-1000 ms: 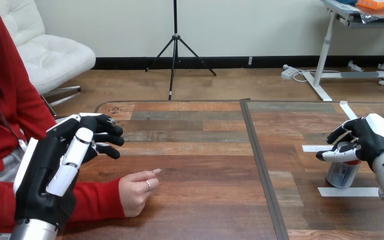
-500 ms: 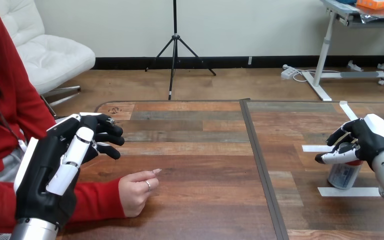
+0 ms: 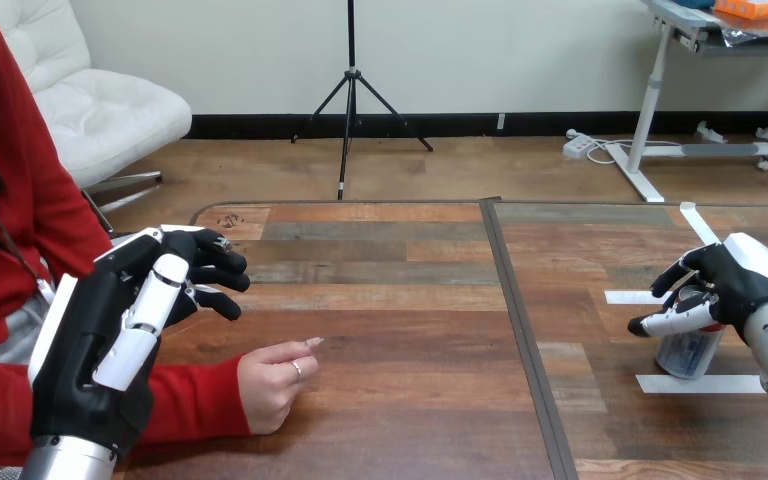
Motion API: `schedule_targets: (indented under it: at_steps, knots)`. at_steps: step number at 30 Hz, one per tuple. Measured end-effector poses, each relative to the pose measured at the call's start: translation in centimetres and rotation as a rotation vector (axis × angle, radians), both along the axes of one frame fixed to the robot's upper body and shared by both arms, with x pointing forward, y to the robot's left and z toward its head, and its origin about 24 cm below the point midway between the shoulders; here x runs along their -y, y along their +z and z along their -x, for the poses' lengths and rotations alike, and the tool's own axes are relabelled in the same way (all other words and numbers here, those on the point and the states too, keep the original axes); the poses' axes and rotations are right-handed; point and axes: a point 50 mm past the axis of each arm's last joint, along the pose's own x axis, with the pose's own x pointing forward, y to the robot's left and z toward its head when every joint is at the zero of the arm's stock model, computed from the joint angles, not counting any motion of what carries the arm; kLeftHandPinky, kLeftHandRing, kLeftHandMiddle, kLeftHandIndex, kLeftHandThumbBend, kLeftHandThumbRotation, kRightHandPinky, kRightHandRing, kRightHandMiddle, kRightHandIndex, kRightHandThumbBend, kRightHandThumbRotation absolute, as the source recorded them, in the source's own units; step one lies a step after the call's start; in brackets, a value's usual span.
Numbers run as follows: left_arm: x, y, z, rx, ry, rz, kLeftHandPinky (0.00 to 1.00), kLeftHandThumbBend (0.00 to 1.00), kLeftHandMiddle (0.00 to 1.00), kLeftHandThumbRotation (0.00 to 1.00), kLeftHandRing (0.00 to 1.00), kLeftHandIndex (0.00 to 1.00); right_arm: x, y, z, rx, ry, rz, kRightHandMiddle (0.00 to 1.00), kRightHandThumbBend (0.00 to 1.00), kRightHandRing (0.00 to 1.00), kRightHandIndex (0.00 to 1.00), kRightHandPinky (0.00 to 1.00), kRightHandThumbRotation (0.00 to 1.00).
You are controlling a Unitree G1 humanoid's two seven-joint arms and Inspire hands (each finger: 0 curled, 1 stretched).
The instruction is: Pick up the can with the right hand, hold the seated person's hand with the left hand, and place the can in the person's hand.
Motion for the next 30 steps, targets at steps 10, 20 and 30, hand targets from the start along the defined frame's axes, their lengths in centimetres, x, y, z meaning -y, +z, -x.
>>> schedule_targets:
  at_steps: [10, 20, 30]
  knots:
    - [0.02, 0.07, -0.07, 0.003, -0.001, 0.000, 0.41, 0.27, 0.54, 0.62, 0.54, 0.51, 0.06, -0.07, 0.05, -0.020, 0.001, -0.007, 0.63, 0.92, 0.59, 0.62, 0.54, 0.18]
    - [0.01, 0.07, -0.08, 0.003, 0.000, 0.000, 0.41, 0.25, 0.54, 0.61, 0.54, 0.51, 0.21, -0.10, 0.11, -0.038, -0.003, -0.010, 0.67, 0.97, 0.62, 0.66, 0.55, 0.22]
    - [0.00, 0.06, -0.08, 0.002, 0.006, -0.005, 0.41, 0.24, 0.54, 0.61, 0.54, 0.50, 0.48, 0.00, 0.17, -0.052, -0.002, -0.011, 0.70, 1.00, 0.66, 0.70, 0.59, 0.26]
